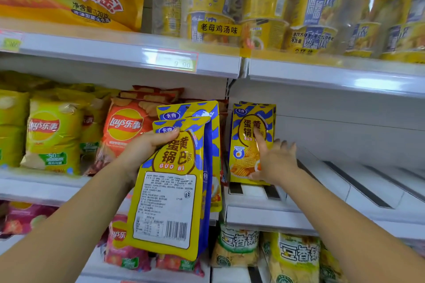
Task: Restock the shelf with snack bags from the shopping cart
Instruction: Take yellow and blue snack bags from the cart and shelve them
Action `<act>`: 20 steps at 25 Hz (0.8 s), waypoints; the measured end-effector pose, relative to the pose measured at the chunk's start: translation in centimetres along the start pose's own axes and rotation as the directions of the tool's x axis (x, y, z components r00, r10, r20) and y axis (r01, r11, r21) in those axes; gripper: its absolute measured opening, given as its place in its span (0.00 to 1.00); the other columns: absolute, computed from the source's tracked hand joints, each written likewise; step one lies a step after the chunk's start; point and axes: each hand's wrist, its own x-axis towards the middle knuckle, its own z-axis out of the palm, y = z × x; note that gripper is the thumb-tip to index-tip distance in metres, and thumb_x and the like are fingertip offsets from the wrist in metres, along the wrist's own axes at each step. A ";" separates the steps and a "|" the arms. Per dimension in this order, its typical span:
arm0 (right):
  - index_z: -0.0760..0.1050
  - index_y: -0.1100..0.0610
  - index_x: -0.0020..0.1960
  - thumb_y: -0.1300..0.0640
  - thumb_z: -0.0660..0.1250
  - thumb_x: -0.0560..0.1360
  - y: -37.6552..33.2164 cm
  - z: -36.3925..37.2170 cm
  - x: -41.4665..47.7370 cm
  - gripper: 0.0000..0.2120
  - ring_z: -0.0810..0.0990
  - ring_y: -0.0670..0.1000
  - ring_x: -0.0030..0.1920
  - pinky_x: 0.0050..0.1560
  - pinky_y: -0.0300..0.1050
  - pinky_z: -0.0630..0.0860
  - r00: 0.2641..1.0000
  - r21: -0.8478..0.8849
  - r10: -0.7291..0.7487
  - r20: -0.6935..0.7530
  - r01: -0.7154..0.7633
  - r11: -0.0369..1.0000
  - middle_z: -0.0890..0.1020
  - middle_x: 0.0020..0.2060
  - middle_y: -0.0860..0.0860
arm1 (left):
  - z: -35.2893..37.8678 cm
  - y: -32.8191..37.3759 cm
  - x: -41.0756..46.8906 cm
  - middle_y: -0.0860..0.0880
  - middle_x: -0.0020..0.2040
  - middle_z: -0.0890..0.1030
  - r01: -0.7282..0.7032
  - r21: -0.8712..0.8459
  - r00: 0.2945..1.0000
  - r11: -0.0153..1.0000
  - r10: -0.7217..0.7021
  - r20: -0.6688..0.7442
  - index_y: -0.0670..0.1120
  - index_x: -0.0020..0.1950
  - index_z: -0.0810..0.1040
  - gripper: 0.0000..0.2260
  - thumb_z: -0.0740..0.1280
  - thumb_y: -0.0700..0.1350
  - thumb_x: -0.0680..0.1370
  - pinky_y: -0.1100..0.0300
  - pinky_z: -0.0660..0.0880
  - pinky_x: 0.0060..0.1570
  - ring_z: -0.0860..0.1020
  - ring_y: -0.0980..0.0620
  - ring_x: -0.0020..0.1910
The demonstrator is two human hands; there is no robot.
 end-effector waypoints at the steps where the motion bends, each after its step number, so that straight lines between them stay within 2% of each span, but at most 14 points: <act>1: 0.24 0.46 0.74 0.28 0.67 0.65 -0.4 0.1 0.9 0.61 0.57 0.68 0.74 0.72 0.68 0.50 1.000 -0.018 0.006 0.028 -0.005 1.000 0.57 0.74 0.68 | 0.1 0.0 0.0 0.43 0.37 0.85 0.003 -0.004 1.000 1.000 -0.003 0.001 0.42 0.50 0.81 0.12 0.70 0.45 0.69 0.57 0.81 0.30 0.84 0.47 0.30; 3: 0.23 0.47 0.73 0.29 0.67 0.67 -0.8 0.1 2.7 0.60 0.56 0.69 0.74 0.72 0.69 0.50 0.994 -0.036 0.029 0.101 -0.025 0.999 0.55 0.74 0.69 | 0.1 0.0 0.2 0.44 0.33 0.85 0.005 -0.004 1.000 1.000 -0.005 -0.013 0.42 0.47 0.81 0.05 0.67 0.42 0.75 0.60 0.79 0.26 0.83 0.49 0.27; 5: 0.22 0.48 0.73 0.31 0.66 0.69 -1.1 0.2 4.5 0.59 0.54 0.70 0.74 0.73 0.69 0.49 0.983 -0.028 0.041 0.178 -0.036 0.999 0.53 0.75 0.70 | -0.1 0.0 0.6 0.45 0.29 0.83 -0.001 0.000 0.999 1.000 0.001 -0.045 0.42 0.44 0.80 0.06 0.64 0.41 0.78 0.62 0.77 0.22 0.82 0.49 0.24; 9: 0.20 0.49 0.72 0.33 0.67 0.70 -1.9 0.7 7.8 0.59 0.52 0.71 0.75 0.73 0.68 0.48 0.959 -0.010 0.077 0.272 -0.077 0.997 0.51 0.75 0.69 | 0.3 0.1 1.0 0.44 0.33 0.85 -0.003 0.013 0.999 1.000 0.004 -0.036 0.42 0.46 0.81 0.05 0.67 0.42 0.75 0.60 0.79 0.25 0.83 0.48 0.27; 12: 0.21 0.47 0.72 0.35 0.70 0.69 -2.0 0.8 9.3 0.61 0.54 0.69 0.75 0.73 0.67 0.48 0.953 0.053 0.077 0.294 -0.097 0.994 0.53 0.76 0.66 | 1.1 0.3 1.1 0.43 0.36 0.85 -0.005 0.015 1.000 1.000 0.005 -0.007 0.42 0.48 0.81 0.11 0.70 0.44 0.68 0.58 0.80 0.28 0.84 0.48 0.30; 14: 0.21 0.47 0.72 0.35 0.71 0.68 -1.9 0.9 9.8 0.62 0.58 0.67 0.74 0.73 0.67 0.50 0.952 0.071 0.053 0.302 -0.078 0.994 0.57 0.76 0.64 | 2.0 0.4 1.2 0.43 0.37 0.85 -0.006 -0.012 1.000 1.000 0.007 0.017 0.42 0.48 0.82 0.10 0.69 0.43 0.69 0.58 0.80 0.29 0.84 0.47 0.31; 16: 0.23 0.47 0.74 0.36 0.69 0.70 -1.7 0.8 9.5 0.58 0.56 0.68 0.74 0.72 0.66 0.50 0.949 0.047 0.060 0.310 -0.079 0.996 0.54 0.76 0.66 | 3.1 0.4 1.4 0.42 0.38 0.85 -0.003 -0.032 1.000 0.999 0.004 0.019 0.41 0.48 0.83 0.08 0.68 0.42 0.72 0.57 0.80 0.29 0.84 0.47 0.31; 17: 0.27 0.48 0.75 0.38 0.67 0.74 -1.5 0.2 9.1 0.53 0.54 0.69 0.75 0.73 0.65 0.50 0.951 0.058 0.062 0.302 -0.084 0.995 0.52 0.76 0.67 | 3.7 0.5 1.6 0.42 0.39 0.86 0.003 -0.026 1.000 1.000 -0.002 0.019 0.41 0.49 0.83 0.08 0.68 0.42 0.73 0.57 0.81 0.31 0.85 0.46 0.33; 18: 0.34 0.50 0.78 0.42 0.63 0.77 -1.2 -0.7 8.4 0.44 0.55 0.69 0.74 0.73 0.64 0.52 0.963 0.125 0.030 0.268 -0.066 0.990 0.52 0.75 0.68 | 4.2 0.5 1.7 0.41 0.41 0.86 0.011 -0.020 1.000 1.000 -0.010 0.013 0.41 0.51 0.83 0.09 0.69 0.43 0.73 0.56 0.81 0.33 0.85 0.46 0.34; 19: 0.47 0.53 0.78 0.45 0.58 0.80 -0.6 -1.9 7.3 0.33 0.59 0.68 0.73 0.73 0.61 0.58 0.980 0.252 -0.024 0.195 -0.026 0.967 0.58 0.74 0.68 | 4.8 0.4 2.1 0.41 0.43 0.86 0.021 -0.009 1.000 1.000 -0.021 -0.004 0.41 0.52 0.84 0.11 0.70 0.43 0.72 0.54 0.82 0.36 0.85 0.45 0.37; 20: 0.61 0.57 0.73 0.47 0.54 0.82 0.1 -3.1 5.9 0.23 0.67 0.66 0.69 0.69 0.57 0.65 0.994 0.414 -0.071 0.087 0.029 0.910 0.66 0.70 0.66 | 5.3 0.4 2.5 0.41 0.46 0.86 0.027 0.003 0.999 1.000 -0.027 -0.027 0.41 0.54 0.84 0.12 0.72 0.44 0.72 0.52 0.83 0.41 0.85 0.44 0.40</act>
